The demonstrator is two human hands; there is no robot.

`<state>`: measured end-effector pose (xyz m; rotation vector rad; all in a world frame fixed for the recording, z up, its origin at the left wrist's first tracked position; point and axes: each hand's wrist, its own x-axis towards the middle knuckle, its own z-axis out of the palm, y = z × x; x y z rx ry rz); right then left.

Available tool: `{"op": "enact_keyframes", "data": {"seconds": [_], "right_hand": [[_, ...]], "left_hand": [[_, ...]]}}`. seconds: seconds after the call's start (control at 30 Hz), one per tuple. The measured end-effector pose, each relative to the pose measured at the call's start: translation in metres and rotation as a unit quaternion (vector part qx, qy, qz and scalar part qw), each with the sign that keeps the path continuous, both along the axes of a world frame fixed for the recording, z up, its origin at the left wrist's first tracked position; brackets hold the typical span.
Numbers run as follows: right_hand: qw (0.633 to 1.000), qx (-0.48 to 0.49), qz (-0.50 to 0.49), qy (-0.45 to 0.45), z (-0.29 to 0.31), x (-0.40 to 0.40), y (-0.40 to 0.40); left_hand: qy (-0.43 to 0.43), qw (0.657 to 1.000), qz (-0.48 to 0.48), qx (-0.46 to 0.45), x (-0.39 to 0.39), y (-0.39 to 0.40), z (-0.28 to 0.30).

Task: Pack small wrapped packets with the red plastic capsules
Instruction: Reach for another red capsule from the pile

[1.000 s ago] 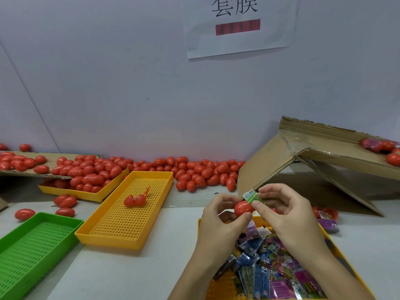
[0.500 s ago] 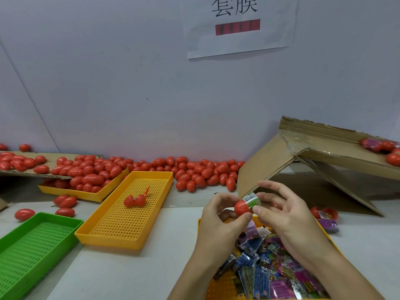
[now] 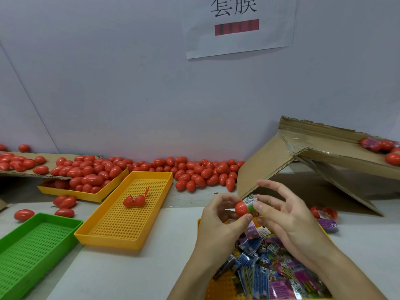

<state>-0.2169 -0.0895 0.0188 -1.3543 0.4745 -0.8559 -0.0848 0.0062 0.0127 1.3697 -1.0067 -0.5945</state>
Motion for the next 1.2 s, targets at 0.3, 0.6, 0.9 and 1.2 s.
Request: {"op": "enact_keyframes", "data": {"seconds": [0.3, 0.6, 0.9, 1.2], "right_hand": [[0.998, -0.024, -0.062, -0.003, -0.0058, 0.0042, -0.0005], [0.997, -0.053, -0.056, 0.006, -0.0047, 0.0028, 0.0010], [0.992, -0.105, -0.056, 0.040, -0.0046, 0.0017, 0.0022], [0.982, -0.172, -0.067, 0.048, 0.0011, 0.0007, 0.0076]], "left_hand": [[-0.025, 1.000, -0.006, 0.013, -0.0010, 0.0001, 0.0016], [-0.050, 0.999, -0.002, 0.018, -0.0022, 0.0011, 0.0023], [-0.071, 0.997, 0.000, 0.015, -0.0026, 0.0013, 0.0001], [0.053, 0.997, -0.040, -0.025, -0.0004, 0.0015, 0.0039]]}}
